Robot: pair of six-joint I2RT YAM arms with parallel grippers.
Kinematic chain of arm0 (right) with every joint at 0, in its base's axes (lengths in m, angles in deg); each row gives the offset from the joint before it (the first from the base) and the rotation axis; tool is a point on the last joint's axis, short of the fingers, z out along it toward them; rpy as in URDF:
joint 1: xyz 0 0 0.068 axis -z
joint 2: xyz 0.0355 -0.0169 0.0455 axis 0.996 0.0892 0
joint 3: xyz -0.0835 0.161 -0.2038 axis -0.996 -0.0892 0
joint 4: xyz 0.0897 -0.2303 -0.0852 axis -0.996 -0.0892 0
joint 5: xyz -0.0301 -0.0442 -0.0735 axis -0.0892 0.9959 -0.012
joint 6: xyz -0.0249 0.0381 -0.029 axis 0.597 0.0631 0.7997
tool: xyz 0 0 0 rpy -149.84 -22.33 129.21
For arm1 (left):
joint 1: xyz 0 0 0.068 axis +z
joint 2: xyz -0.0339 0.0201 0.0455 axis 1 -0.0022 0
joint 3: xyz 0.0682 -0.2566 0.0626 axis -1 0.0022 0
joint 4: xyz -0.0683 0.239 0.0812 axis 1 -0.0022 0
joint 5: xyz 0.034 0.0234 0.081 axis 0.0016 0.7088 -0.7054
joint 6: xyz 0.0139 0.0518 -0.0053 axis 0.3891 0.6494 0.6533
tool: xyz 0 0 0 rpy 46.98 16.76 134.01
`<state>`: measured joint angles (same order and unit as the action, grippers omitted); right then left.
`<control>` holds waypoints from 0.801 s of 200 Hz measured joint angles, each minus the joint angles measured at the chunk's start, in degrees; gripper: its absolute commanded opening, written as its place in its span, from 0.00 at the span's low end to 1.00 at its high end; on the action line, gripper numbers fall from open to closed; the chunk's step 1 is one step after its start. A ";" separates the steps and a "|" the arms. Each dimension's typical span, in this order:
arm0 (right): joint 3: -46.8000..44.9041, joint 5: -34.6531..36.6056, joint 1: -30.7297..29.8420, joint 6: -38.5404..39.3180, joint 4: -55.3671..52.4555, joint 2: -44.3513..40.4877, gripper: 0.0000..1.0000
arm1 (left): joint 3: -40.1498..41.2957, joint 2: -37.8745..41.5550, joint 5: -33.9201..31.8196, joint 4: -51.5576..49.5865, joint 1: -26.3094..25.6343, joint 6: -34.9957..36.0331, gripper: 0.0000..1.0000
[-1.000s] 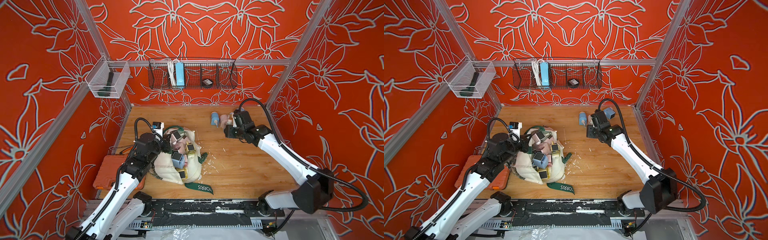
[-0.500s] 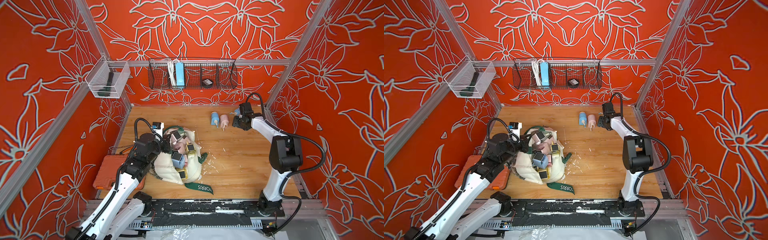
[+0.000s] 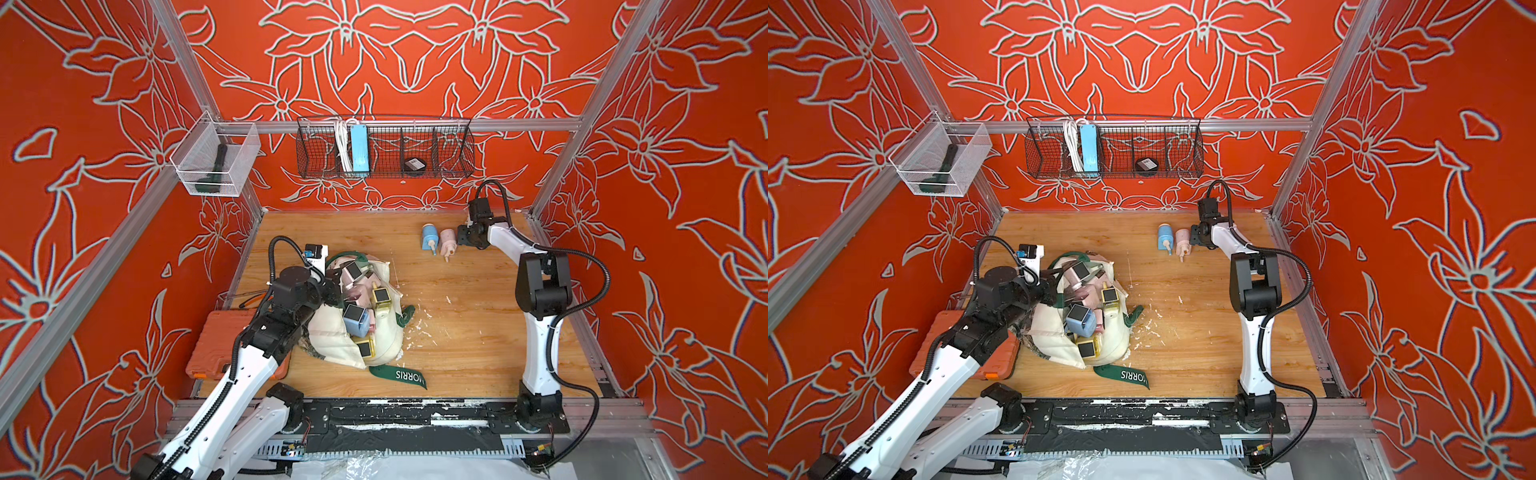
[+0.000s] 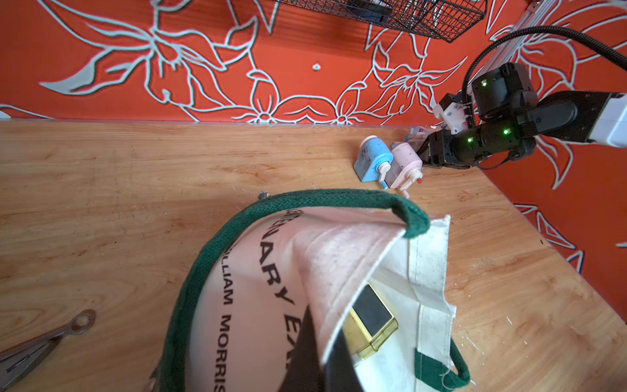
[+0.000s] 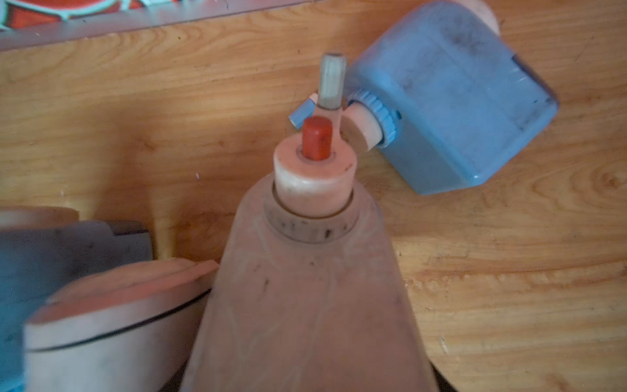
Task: Take out the pencil sharpeners from the tote bags
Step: Place the pencil sharpener at the center of the board.
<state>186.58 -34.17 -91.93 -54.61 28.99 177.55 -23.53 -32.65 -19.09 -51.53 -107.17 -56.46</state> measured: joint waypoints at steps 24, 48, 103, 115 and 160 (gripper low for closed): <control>1.68 0.00 0.00 0.50 -0.57 1.29 0.49 | 0.00 -0.17 0.00 0.15 0.00 0.00 0.00; 1.88 0.00 0.00 0.52 -1.07 1.38 0.56 | 0.00 -0.20 0.00 0.15 0.00 0.00 0.00; 1.88 -0.02 0.04 1.01 -1.31 1.42 0.78 | 0.00 -0.20 -0.02 0.15 0.00 0.00 0.00; 1.86 0.00 0.09 1.09 -1.29 1.42 0.82 | 0.00 -0.20 0.00 0.15 0.00 0.00 0.00; 0.35 0.24 0.09 0.92 -1.46 0.15 0.89 | 0.00 -0.46 -0.15 0.31 0.00 0.00 0.00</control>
<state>186.93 -33.93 -91.85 -53.69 27.53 177.70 -23.53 -33.10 -19.24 -51.22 -107.17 -56.46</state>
